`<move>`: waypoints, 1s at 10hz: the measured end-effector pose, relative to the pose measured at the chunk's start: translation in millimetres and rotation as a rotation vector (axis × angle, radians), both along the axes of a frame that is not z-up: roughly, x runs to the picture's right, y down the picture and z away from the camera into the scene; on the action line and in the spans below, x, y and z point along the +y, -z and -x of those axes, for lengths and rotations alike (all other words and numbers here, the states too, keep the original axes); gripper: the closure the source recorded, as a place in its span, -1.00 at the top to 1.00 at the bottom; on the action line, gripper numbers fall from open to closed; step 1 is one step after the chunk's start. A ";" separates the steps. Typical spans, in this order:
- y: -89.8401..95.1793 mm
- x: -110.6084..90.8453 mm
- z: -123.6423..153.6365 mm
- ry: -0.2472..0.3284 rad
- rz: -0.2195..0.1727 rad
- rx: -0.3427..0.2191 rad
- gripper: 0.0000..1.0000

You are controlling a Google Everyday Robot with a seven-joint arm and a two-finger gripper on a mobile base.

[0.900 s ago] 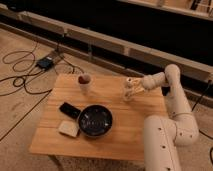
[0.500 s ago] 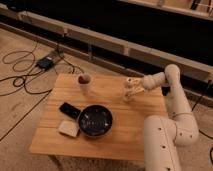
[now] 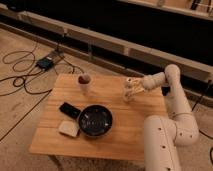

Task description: Stand the bottle upright

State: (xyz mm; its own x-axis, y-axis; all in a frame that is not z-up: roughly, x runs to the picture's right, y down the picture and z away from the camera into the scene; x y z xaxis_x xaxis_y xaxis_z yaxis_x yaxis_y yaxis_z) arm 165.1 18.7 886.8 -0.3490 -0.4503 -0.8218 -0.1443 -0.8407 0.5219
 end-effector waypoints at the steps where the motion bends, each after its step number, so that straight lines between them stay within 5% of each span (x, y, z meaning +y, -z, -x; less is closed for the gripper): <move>1: -0.1 0.2 -0.2 0.000 0.001 0.000 -1.00; 7: -0.1 0.5 -0.3 0.000 0.001 0.000 -1.00; 10: -0.1 0.3 -0.2 0.000 0.001 0.000 -0.57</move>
State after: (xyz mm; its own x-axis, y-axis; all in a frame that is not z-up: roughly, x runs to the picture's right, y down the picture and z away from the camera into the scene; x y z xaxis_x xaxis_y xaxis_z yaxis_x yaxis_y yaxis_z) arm 165.3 19.0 886.9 -0.3489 -0.4511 -0.8215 -0.1442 -0.8402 0.5227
